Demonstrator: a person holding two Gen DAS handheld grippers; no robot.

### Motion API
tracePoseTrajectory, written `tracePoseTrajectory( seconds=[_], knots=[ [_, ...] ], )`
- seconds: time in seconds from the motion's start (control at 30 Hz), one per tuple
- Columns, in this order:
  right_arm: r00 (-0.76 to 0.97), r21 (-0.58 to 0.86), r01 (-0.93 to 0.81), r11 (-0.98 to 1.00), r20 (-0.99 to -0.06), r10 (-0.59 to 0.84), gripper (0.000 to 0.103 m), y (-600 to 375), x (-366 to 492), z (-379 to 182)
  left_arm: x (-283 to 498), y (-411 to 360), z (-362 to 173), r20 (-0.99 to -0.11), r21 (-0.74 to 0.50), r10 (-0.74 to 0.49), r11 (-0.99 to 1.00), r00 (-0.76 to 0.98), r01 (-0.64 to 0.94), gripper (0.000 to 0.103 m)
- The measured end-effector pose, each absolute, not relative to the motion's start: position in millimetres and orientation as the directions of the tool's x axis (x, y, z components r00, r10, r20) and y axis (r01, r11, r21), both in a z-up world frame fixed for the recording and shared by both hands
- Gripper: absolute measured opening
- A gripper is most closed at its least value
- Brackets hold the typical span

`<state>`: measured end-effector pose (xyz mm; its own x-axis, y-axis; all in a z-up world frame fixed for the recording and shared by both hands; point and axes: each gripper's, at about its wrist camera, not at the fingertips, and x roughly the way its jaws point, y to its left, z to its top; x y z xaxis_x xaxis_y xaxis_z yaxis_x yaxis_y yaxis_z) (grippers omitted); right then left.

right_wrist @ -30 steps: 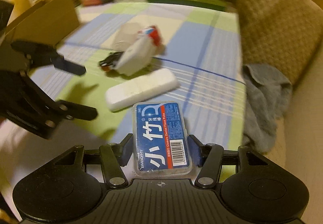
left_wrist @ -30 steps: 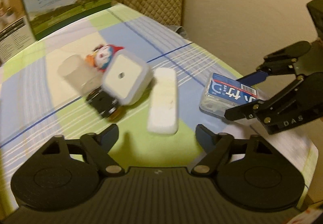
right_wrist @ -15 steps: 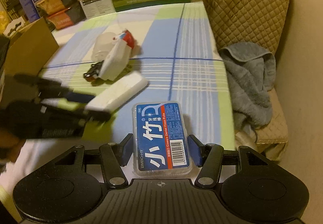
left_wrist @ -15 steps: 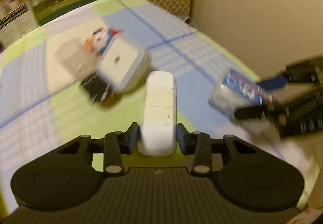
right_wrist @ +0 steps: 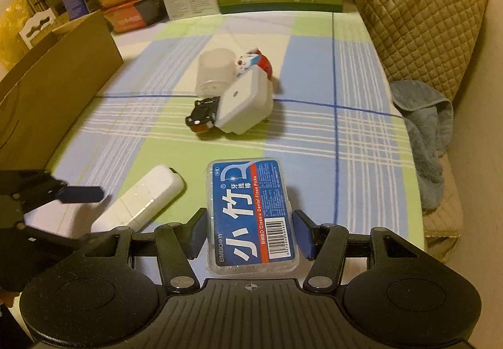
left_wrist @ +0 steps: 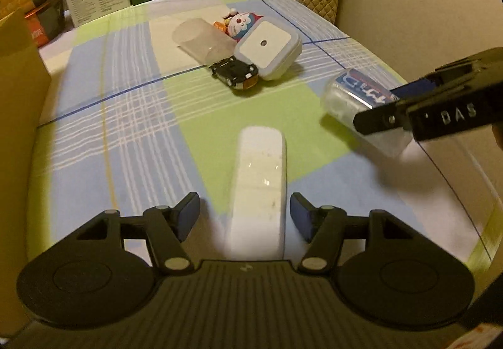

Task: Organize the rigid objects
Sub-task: 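Carry the white bar and floss box over the cardboard box with both tools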

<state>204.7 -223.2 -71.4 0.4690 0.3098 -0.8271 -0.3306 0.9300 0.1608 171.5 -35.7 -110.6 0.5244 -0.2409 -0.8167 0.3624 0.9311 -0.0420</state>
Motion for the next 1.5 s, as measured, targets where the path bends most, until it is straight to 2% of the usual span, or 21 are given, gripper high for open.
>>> tracePoseTrajectory(
  seconds=[0.13,0.23,0.6,1.07,1.5],
  knots=[
    [0.471,0.154,-0.329,0.932,-0.829,0.303,0.054,-222,206,-71,178,-44,-115,-0.809,-0.013,-0.246,0.915,0.534,0.402,0.055],
    [0.468,0.155,-0.33,0.931,-0.83,0.304,0.054,-222,207,-72,180,-48,-115,-0.806,-0.012,-0.259,0.906,0.532,0.422,0.036],
    [0.478,0.161,-0.334,0.929,-0.82,0.314,0.054,-206,202,-56,172,-28,-95,-0.818,-0.023,-0.223,0.934,0.53,0.357,0.035],
    [0.596,0.135,-0.305,0.943,-0.745,0.299,0.054,-166,149,23,131,20,2,-0.752,-0.065,-0.229,0.959,0.618,0.276,0.035],
    [0.63,0.186,-0.255,0.949,-0.712,0.309,0.054,-139,96,47,81,60,48,-0.711,-0.053,-0.208,0.968,0.672,0.244,0.035]
  ],
)
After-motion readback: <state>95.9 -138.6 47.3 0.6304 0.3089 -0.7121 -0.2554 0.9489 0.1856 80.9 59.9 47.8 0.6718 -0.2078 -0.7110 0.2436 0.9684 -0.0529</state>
